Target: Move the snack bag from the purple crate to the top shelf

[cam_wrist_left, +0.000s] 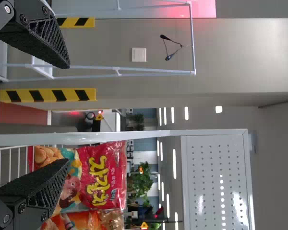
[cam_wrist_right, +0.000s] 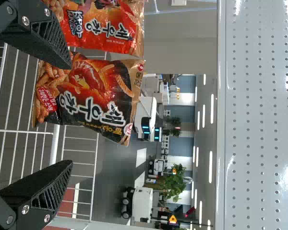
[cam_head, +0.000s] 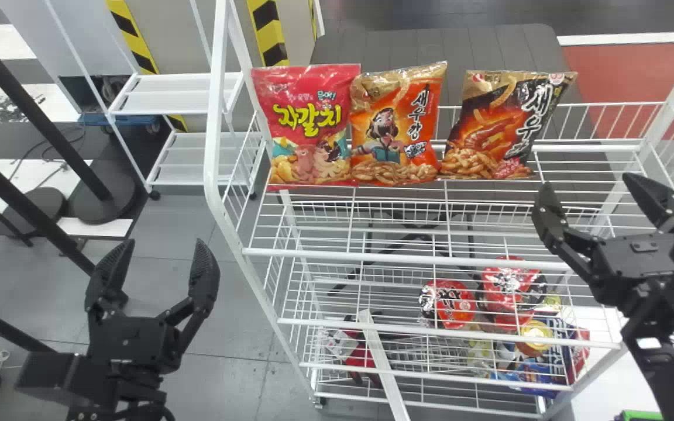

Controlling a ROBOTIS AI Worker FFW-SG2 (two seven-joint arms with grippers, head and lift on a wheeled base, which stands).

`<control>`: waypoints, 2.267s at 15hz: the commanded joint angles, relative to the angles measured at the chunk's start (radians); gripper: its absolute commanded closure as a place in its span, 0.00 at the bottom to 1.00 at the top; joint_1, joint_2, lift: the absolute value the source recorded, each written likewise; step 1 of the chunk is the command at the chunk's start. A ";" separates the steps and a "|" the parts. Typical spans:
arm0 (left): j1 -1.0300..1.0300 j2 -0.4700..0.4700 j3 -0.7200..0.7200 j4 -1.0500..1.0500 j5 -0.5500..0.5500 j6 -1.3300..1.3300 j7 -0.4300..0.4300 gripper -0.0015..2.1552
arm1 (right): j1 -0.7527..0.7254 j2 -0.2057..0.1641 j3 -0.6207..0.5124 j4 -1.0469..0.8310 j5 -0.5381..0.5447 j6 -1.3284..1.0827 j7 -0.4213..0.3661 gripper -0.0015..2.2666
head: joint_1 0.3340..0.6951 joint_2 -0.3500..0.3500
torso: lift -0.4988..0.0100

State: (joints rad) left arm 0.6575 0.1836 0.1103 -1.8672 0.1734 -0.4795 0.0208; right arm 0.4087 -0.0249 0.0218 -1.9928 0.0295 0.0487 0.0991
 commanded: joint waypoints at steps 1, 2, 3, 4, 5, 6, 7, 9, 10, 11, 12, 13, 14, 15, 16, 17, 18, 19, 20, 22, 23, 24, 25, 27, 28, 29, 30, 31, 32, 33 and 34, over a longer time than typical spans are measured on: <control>0.005 -0.001 -0.004 -0.012 -0.002 0.000 -0.001 0.06 | 0.030 0.019 -0.014 -0.003 -0.003 -0.031 0.021 0.05 | 1.00 0.73 | 0.99; 0.005 -0.001 -0.007 -0.017 -0.002 0.000 -0.001 0.06 | 0.044 0.026 -0.014 -0.009 -0.003 -0.034 0.024 0.05 | 1.00 0.73 | 0.99; 0.008 -0.001 -0.009 -0.023 -0.003 0.003 -0.002 0.06 | 0.058 0.026 -0.016 -0.014 -0.003 -0.046 0.031 0.05 | 1.00 0.73 | 0.99; 0.010 -0.001 -0.011 -0.032 -0.008 0.025 -0.005 0.06 | 0.065 0.026 -0.016 -0.015 -0.005 -0.068 0.031 0.05 | 1.00 0.73 | 0.99; 0.013 -0.001 -0.012 -0.040 -0.009 0.040 -0.005 0.06 | 0.071 0.026 -0.016 -0.020 -0.006 -0.077 0.031 0.05 | 1.00 0.73 | 0.99; 0.014 -0.001 -0.011 -0.044 -0.008 0.055 -0.018 0.06 | 0.079 0.026 -0.016 -0.029 -0.006 -0.077 0.031 0.05 | 1.00 0.73 | 0.99; 0.016 -0.001 -0.011 -0.046 -0.008 0.059 -0.018 0.06 | 0.084 0.026 -0.014 -0.037 -0.006 -0.077 0.031 0.05 | 1.00 0.72 | 0.99; 0.022 -0.001 -0.009 -0.053 -0.009 0.055 -0.016 0.06 | 0.098 0.026 -0.011 -0.047 -0.006 -0.077 0.031 0.05 | 1.00 0.72 | 0.99; 0.024 -0.001 -0.009 -0.055 -0.009 0.055 -0.016 0.06 | 0.098 0.026 -0.011 -0.049 -0.006 -0.077 0.031 0.05 | 1.00 0.72 | 0.99; 0.025 -0.003 -0.011 -0.055 -0.009 0.055 -0.016 0.06 | 0.098 0.026 -0.013 -0.047 -0.008 -0.074 0.030 0.05 | 1.00 0.72 | 0.99; 0.027 -0.003 -0.011 -0.055 -0.012 0.059 -0.016 0.06 | 0.098 0.026 -0.014 -0.046 -0.011 -0.074 0.030 0.05 | 1.00 0.72 | 0.99; 0.027 -0.003 -0.011 -0.055 -0.014 0.059 -0.016 0.06 | 0.098 0.026 -0.014 -0.046 -0.011 -0.074 0.030 0.05 | 1.00 0.72 | 0.99; 0.028 -0.003 -0.011 -0.056 -0.014 0.059 -0.016 0.06 | 0.101 0.026 -0.014 -0.047 -0.013 -0.074 0.030 0.05 | 1.00 0.72 | 0.99; 0.028 -0.003 -0.011 -0.059 -0.014 0.059 -0.016 0.06 | 0.102 0.026 -0.014 -0.047 -0.014 -0.074 0.031 0.05 | 1.00 0.72 | 0.99; 0.030 -0.003 -0.011 -0.059 -0.015 0.059 -0.016 0.06 | 0.102 0.026 -0.014 -0.047 -0.014 -0.074 0.030 0.05 | 1.00 0.72 | 0.99; 0.028 -0.003 -0.009 -0.059 -0.015 0.059 -0.015 0.06 | 0.102 0.026 -0.014 -0.046 -0.014 -0.074 0.031 0.05 | 1.00 0.72 | 0.99; 0.028 -0.003 -0.007 -0.059 -0.015 0.059 -0.016 0.06 | 0.104 0.026 -0.014 -0.047 -0.014 -0.074 0.031 0.05 | 1.00 0.72 | 0.99; 0.028 -0.003 -0.007 -0.059 -0.015 0.059 -0.015 0.06 | 0.105 0.026 -0.014 -0.047 -0.014 -0.077 0.031 0.05 | 1.00 0.72 | 0.99; 0.028 -0.003 -0.006 -0.059 -0.015 0.059 -0.015 0.06 | 0.105 0.026 -0.014 -0.047 -0.016 -0.077 0.031 0.05 | 1.00 0.72 | 0.99; 0.028 -0.003 -0.003 -0.059 -0.014 0.059 -0.013 0.06 | 0.105 0.026 -0.013 -0.047 -0.016 -0.077 0.031 0.05 | 1.00 0.72 | 0.99; 0.028 -0.003 -0.003 -0.059 -0.014 0.059 -0.013 0.06 | 0.105 0.026 -0.013 -0.047 -0.016 -0.077 0.031 0.05 | 1.00 0.72 | 0.99; 0.030 -0.003 -0.003 -0.061 -0.015 0.059 -0.012 0.06 | 0.105 0.026 -0.013 -0.047 -0.016 -0.077 0.031 0.05 | 1.00 0.72 | 0.99; 0.030 -0.004 -0.003 -0.063 -0.015 0.059 -0.012 0.06 | 0.105 0.026 -0.013 -0.046 -0.017 -0.074 0.031 0.05 | 1.00 0.73 | 0.99; 0.028 -0.007 0.002 -0.063 -0.015 0.059 -0.009 0.06 | 0.105 0.026 -0.013 -0.043 -0.017 -0.077 0.031 0.05 | 1.00 0.73 | 0.99; 0.030 -0.009 0.002 -0.066 -0.015 0.059 -0.007 0.06 | 0.105 0.026 -0.013 -0.043 -0.017 -0.077 0.031 0.05 | 1.00 0.73 | 0.99; 0.030 -0.012 0.003 -0.069 -0.015 0.059 -0.007 0.06 | 0.104 0.026 -0.013 -0.043 -0.017 -0.074 0.031 0.05 | 1.00 0.73 | 0.99; 0.030 -0.012 0.003 -0.069 -0.015 0.059 -0.007 0.06 | 0.104 0.026 -0.013 -0.041 -0.017 -0.074 0.031 0.05 | 1.00 0.73 | 0.99; 0.030 -0.012 0.002 -0.067 -0.015 0.059 -0.005 0.06 | 0.104 0.026 -0.011 -0.038 -0.017 -0.074 0.031 0.05 | 1.00 0.73 | 0.99; 0.030 -0.012 0.002 -0.067 -0.015 0.059 -0.005 0.06 | 0.104 0.026 -0.013 -0.034 -0.017 -0.074 0.031 0.05 | 1.00 0.73 | 0.99; 0.030 -0.012 0.003 -0.067 -0.015 0.059 -0.005 0.06 | 0.102 0.026 -0.013 -0.032 -0.017 -0.074 0.031 0.05 | 1.00 0.73 | 0.99; 0.028 -0.012 0.002 -0.067 -0.015 0.059 -0.005 0.06 | 0.102 0.026 -0.013 -0.030 -0.017 -0.074 0.031 0.05 | 1.00 0.73 | 0.99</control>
State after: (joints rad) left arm 0.6870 0.1718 0.1127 -1.9347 0.1580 -0.4209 0.0146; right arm 0.5114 -0.0015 0.0096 -2.0258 0.0122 -0.0252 0.1303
